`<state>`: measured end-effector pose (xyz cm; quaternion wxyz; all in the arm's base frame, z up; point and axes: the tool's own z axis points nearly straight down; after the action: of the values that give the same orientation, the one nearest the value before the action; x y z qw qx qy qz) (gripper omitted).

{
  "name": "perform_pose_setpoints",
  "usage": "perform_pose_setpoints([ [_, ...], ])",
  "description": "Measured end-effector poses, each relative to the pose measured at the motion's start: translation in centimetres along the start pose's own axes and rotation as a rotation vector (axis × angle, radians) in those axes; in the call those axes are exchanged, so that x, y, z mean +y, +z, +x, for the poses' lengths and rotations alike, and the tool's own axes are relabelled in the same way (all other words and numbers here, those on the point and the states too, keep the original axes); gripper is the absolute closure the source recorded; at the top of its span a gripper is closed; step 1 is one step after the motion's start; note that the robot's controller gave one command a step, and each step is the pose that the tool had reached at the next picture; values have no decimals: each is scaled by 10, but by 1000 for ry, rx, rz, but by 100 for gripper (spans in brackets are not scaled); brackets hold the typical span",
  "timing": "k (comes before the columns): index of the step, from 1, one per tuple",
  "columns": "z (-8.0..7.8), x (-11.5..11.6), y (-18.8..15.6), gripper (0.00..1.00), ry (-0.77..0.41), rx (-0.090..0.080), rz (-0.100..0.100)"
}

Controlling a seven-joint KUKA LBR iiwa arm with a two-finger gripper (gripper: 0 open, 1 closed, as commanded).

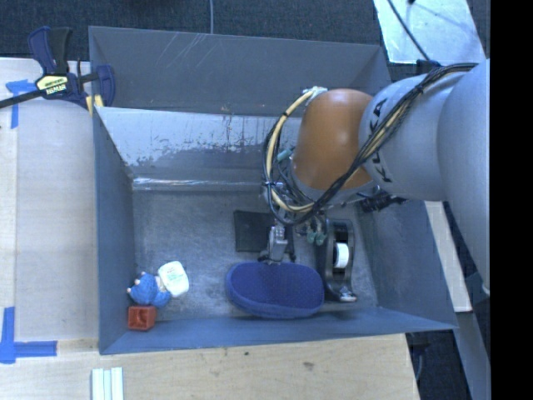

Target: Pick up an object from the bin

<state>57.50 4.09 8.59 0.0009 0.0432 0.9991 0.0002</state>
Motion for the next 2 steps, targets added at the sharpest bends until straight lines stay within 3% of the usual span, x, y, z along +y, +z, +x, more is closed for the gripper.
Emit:
perform_pose_setpoints([
  [1,0,0,0,100,0,0,0],
  [2,-6,-3,-192,100,2,-11,-2],
])
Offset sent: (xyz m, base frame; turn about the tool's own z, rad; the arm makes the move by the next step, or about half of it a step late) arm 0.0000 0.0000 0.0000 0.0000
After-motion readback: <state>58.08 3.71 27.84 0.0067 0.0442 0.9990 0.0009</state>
